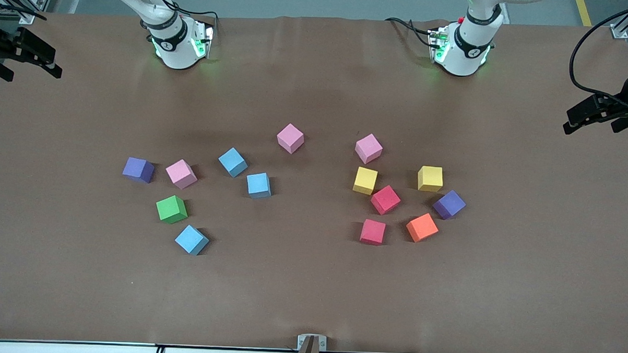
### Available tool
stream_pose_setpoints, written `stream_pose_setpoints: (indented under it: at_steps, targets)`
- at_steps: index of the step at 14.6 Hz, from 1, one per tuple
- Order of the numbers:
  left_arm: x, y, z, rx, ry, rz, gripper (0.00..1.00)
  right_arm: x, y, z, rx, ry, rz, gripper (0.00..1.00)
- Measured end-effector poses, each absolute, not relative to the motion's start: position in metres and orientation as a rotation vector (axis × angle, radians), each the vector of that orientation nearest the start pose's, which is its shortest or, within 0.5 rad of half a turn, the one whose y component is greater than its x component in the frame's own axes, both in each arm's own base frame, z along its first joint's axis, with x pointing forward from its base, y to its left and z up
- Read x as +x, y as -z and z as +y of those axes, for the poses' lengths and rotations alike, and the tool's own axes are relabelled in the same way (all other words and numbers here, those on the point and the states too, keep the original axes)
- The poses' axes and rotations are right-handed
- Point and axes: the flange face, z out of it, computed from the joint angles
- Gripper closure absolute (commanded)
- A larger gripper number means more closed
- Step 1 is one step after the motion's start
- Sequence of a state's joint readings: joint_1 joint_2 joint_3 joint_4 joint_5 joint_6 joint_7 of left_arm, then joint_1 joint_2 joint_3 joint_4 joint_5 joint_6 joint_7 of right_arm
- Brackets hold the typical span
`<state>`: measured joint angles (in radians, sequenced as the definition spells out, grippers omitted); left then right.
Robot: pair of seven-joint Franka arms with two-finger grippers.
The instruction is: Arrange 11 blocks into digit 3
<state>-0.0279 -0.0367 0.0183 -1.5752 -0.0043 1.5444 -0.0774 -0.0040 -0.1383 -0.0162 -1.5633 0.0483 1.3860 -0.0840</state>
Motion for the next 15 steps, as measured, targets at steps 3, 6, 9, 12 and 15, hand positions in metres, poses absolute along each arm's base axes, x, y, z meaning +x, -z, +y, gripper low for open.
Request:
stream_pose_setpoints:
  at_steps: [3, 6, 9, 12, 15]
  targets:
    - [0.540, -0.640, -0.006, -3.145, 0.007, -0.104, 0.00, 0.490, -0.684, -0.005, -3.087, -0.056, -0.118, 0.00]
    - [0.540, -0.640, -0.006, -3.145, -0.003, -0.109, 0.00, 0.490, -0.685, -0.005, -3.107, -0.056, -0.127, 0.00]
    - [0.537, -0.634, -0.007, -3.142, -0.061, -0.123, 0.00, 0.490, -0.684, 0.001, -3.119, -0.057, -0.147, 0.00]
    - [0.537, -0.621, -0.025, -3.172, -0.151, -0.145, 0.00, 0.490, -0.684, 0.000, -3.119, -0.057, -0.145, 0.00]
    - [0.541, -0.591, -0.070, -3.191, -0.283, -0.209, 0.00, 0.490, -0.684, -0.003, -3.117, -0.057, -0.156, 0.00]
